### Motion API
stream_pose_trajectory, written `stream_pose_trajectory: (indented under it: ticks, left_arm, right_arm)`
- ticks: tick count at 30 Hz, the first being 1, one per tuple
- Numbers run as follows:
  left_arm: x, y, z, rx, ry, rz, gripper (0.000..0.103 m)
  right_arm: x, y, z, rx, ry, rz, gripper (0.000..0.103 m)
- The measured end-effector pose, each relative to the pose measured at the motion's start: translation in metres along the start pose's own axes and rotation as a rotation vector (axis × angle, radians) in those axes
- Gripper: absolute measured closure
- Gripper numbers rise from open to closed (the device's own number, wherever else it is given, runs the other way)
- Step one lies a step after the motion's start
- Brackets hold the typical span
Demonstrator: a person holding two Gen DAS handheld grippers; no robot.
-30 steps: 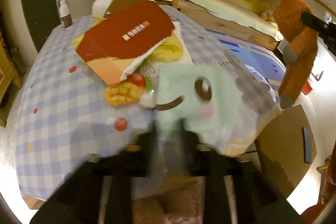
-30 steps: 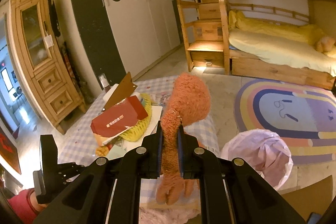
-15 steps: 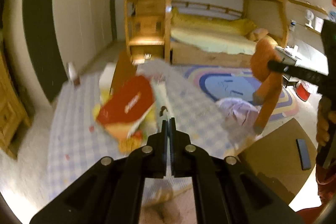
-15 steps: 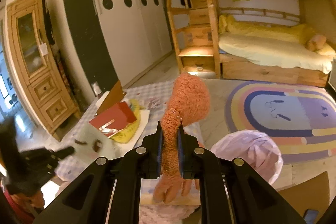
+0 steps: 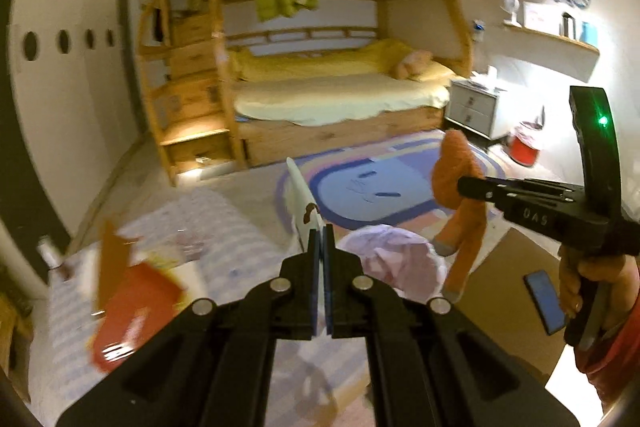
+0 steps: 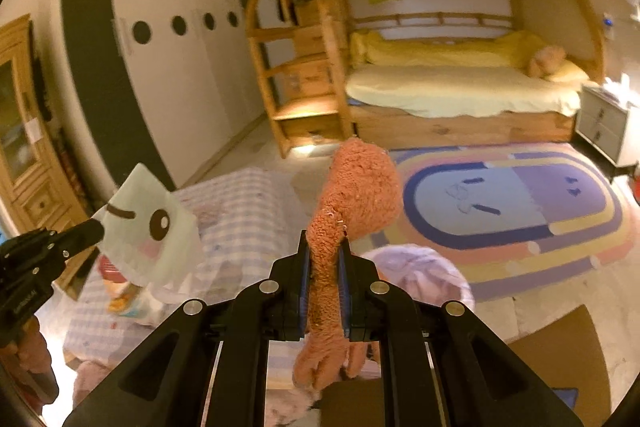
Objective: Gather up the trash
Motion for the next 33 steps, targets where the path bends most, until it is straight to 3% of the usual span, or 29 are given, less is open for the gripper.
stream_pose_trajectory:
  ticks: [7,11,12,13,15,18,20,24,33]
  left_arm:
    - [0.081,-0.046,0.006,0.038,0.068,-0.06,0.103]
    - [0.106,-0.056,0.009,0.049,0.092,-0.061,0.102]
    - [0.114,-0.058,0.01,0.046,0.103,-0.054,0.093]
    - [0.119,-0.059,0.011,0.039,0.109,-0.054,0.077]
    - [0.119,-0.055,0.012,0.017,0.108,-0.048,0.061]
    - [0.117,-0.042,0.009,-0.012,0.114,-0.031,0.06]
    - [0.113,-0.036,0.006,-0.019,0.122,-0.014,0.06]
    - [0.102,-0.02,0.001,-0.042,0.126,0.023,0.06]
    - [0.052,0.011,-0.012,-0.083,0.1,0.08,0.058]
  right_arm:
    - [0.029,-0.042,-0.006,0.054,0.056,-0.053,0.09]
    - [0.046,-0.06,-0.008,0.083,0.075,-0.062,0.09]
    - [0.051,-0.064,-0.008,0.093,0.079,-0.063,0.09]
    - [0.054,-0.067,-0.008,0.098,0.081,-0.064,0.09]
    - [0.064,-0.073,-0.009,0.115,0.092,-0.058,0.086]
    - [0.073,-0.079,-0.01,0.135,0.106,-0.064,0.079]
    - [0.073,-0.08,-0.01,0.146,0.095,-0.068,0.06]
    - [0.06,-0.073,-0.008,0.136,0.076,-0.089,0.06]
    - [0.019,-0.028,-0.003,0.086,0.044,-0.037,0.06]
Point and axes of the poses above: each gripper's, at about its wrist camera, not at the fingertips, and x roughly the way its jaws point, y to its left, z to its top, the point moved 3 cm from there along x, roughly the way its jaws point, and after that the axes turned 10 degrees about z, right-handed, at the moved point
